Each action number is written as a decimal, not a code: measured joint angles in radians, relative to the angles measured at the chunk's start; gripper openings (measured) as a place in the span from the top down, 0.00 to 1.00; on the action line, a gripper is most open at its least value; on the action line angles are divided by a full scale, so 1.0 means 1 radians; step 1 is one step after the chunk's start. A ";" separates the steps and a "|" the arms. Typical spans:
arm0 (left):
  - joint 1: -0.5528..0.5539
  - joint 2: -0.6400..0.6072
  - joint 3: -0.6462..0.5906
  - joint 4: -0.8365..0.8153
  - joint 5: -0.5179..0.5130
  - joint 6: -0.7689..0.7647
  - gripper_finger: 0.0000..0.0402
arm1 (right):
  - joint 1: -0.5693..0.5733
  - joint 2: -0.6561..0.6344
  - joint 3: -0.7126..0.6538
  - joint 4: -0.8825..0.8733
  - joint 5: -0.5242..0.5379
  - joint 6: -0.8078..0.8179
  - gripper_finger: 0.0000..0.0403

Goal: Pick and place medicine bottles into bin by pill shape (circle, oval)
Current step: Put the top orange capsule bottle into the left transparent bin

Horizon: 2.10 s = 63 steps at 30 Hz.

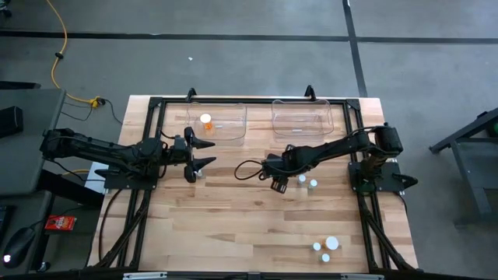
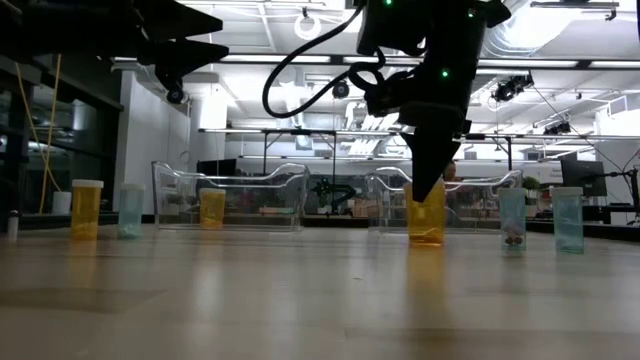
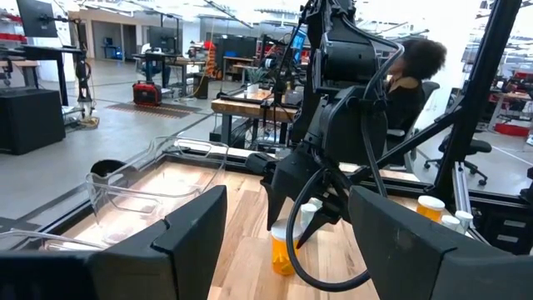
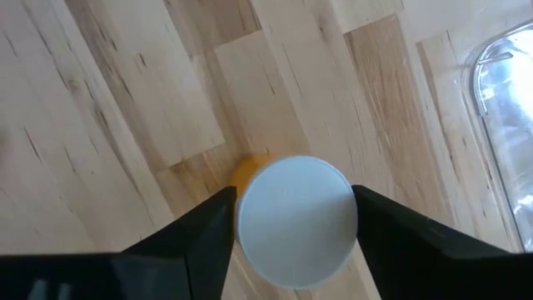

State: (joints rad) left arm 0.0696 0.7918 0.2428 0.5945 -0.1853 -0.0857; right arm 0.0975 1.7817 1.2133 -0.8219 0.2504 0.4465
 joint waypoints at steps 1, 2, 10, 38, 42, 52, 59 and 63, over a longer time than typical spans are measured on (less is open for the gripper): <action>0.000 0.000 0.000 0.000 0.000 0.000 0.41 | 0.000 0.000 0.000 0.000 0.000 0.000 0.44; 0.000 0.000 0.000 0.000 0.000 0.000 0.41 | 0.000 0.000 0.000 0.000 0.000 0.000 0.43; 0.000 0.000 0.000 0.000 0.000 -0.009 0.41 | 0.000 0.000 0.000 -0.002 0.000 -0.009 0.38; 0.000 0.002 0.000 -0.015 0.000 -0.008 0.41 | -0.008 -0.041 0.095 -0.119 0.011 -0.171 0.34; 0.000 0.002 0.000 -0.017 -0.001 -0.008 0.41 | -0.014 -0.095 0.090 -0.162 0.079 -0.193 0.34; 0.000 0.002 0.000 -0.021 -0.002 0.010 0.41 | -0.102 -0.393 -0.232 0.166 0.013 0.141 0.34; 0.000 0.002 0.000 -0.018 -0.007 0.010 0.41 | -0.217 -0.337 -0.233 0.092 -0.057 0.360 0.34; 0.000 0.002 0.000 -0.015 -0.005 0.001 0.41 | -0.250 -0.248 -0.217 0.110 0.003 0.360 0.34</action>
State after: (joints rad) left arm 0.0696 0.7937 0.2428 0.5793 -0.1902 -0.0847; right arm -0.1527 1.5332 0.9966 -0.7115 0.2534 0.8062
